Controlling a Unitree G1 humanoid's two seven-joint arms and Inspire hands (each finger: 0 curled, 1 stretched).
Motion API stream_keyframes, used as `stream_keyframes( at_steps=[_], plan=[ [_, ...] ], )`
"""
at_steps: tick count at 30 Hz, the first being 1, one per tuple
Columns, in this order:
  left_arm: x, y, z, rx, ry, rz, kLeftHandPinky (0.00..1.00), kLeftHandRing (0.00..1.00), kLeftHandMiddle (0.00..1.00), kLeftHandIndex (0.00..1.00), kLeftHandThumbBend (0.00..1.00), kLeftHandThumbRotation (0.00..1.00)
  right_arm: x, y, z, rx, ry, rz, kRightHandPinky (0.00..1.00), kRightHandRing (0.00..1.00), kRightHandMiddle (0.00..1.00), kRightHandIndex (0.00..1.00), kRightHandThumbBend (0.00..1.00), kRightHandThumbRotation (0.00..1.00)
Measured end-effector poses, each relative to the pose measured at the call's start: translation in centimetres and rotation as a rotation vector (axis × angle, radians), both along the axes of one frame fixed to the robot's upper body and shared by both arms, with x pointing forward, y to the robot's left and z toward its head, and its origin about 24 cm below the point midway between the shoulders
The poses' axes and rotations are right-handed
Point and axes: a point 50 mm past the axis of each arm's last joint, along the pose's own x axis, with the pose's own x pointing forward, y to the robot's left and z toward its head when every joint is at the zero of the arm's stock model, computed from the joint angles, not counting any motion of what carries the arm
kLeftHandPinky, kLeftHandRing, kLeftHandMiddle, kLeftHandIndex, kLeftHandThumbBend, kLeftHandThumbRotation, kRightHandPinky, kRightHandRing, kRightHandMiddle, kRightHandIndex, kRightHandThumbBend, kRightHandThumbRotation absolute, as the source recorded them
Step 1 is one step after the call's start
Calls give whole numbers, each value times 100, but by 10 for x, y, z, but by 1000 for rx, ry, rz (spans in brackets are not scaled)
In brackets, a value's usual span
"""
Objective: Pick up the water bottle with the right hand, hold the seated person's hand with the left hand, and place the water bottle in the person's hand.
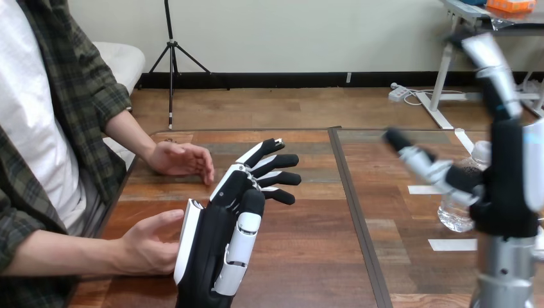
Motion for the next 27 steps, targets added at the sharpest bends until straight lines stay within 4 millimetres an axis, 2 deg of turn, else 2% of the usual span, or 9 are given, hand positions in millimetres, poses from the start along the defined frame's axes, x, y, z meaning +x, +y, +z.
stream_keyframes(
  at_steps=[12, 27],
  plan=[
    [0, 0, 0, -4, 1, -3, 55, 67, 75, 81, 39, 97, 7, -17, 4, -15, 4, -128, 100, 99, 95, 87, 74, 44],
    [0, 1, 0, -27, 0, 1, 55, 67, 75, 82, 31, 99, 13, -37, 0, -28, 81, -236, 100, 100, 95, 87, 81, 49]
  ],
)
